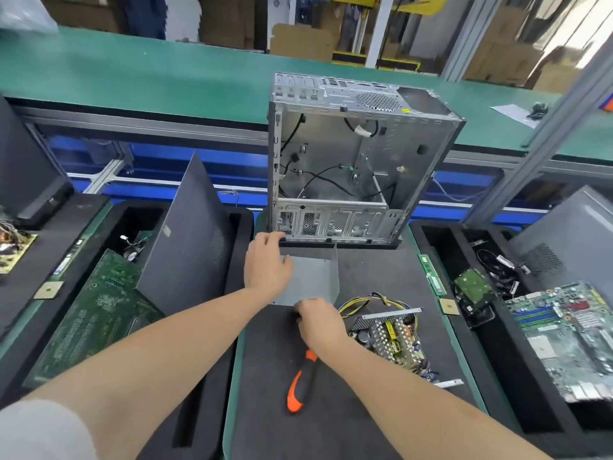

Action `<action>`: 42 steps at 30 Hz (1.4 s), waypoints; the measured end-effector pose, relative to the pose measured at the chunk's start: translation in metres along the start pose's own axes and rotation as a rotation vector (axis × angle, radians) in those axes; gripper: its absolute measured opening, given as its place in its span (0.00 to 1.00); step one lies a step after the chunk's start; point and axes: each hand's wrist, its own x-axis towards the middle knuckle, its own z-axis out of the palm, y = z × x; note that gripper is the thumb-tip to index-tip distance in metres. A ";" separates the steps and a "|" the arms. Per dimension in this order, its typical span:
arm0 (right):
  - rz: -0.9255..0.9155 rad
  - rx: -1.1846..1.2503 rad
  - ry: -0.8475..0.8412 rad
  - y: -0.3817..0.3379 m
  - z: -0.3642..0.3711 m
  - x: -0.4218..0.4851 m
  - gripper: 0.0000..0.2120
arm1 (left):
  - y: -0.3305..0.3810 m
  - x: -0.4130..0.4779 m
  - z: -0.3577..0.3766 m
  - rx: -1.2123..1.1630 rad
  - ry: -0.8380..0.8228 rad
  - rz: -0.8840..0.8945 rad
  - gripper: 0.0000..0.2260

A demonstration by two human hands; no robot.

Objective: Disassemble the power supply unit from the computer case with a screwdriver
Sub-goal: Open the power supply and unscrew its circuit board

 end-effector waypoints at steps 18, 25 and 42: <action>-0.184 0.221 0.187 0.107 -0.081 -0.044 0.09 | 0.095 -0.073 0.023 -0.090 -0.275 0.253 0.12; -0.209 0.176 0.012 0.177 -0.072 -0.068 0.14 | 0.110 -0.113 0.051 0.126 -0.425 0.135 0.12; 0.021 0.497 0.162 0.218 -0.055 -0.072 0.13 | 0.095 -0.172 0.061 -0.122 -0.428 -0.238 0.19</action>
